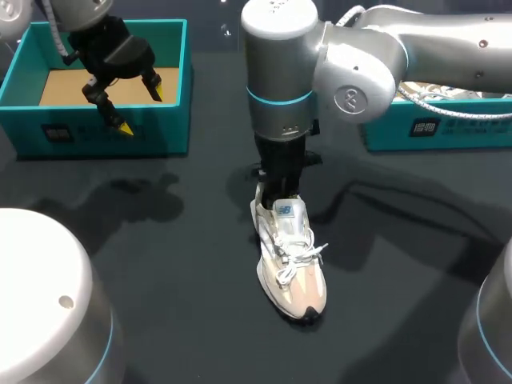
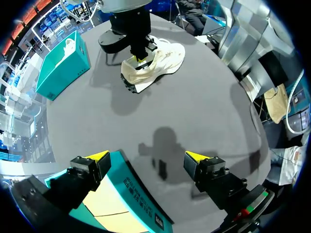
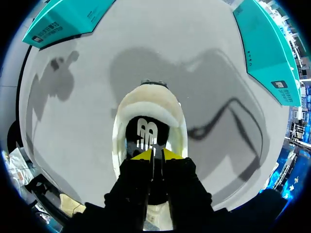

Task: Take the shoe out of the shoebox, open the shoe tongue, remove and reinsert the insole, then place the shoe into the shoebox

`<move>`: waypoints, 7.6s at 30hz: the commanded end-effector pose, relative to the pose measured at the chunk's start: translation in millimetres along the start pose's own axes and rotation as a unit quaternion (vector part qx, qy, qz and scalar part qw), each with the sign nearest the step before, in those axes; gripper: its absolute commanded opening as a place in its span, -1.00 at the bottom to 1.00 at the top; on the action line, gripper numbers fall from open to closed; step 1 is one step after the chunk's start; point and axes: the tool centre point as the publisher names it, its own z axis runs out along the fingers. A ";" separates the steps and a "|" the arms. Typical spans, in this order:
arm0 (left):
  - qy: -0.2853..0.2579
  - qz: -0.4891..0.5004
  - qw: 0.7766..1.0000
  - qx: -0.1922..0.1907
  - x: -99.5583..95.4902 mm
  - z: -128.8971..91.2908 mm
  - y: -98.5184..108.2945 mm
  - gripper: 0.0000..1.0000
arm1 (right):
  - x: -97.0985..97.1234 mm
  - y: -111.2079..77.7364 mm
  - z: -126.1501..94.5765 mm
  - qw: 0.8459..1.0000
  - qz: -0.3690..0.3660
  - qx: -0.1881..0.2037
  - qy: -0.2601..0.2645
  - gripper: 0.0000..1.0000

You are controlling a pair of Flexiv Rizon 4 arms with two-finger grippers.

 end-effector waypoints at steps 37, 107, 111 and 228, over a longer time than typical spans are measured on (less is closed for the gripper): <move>0.001 0.000 1.000 -0.001 0.0 -0.5 0.2 1.00 | 3.4 -38.0 -15.1 0.998 0.013 0.053 -0.003 0.66; 0.001 0.000 1.000 -0.001 0.0 -0.5 0.2 1.00 | 9.4 -56.2 -28.3 0.997 -0.047 -0.050 -0.023 -0.58; 0.001 0.000 1.000 -0.001 0.0 -0.5 0.2 1.00 | 4.3 -45.0 -14.8 0.997 -0.063 -0.049 -0.011 -0.55; 0.001 0.000 1.000 -0.001 0.0 -0.5 0.2 1.00 | -7.4 83.8 27.4 0.708 -0.699 -0.085 -0.051 -1.00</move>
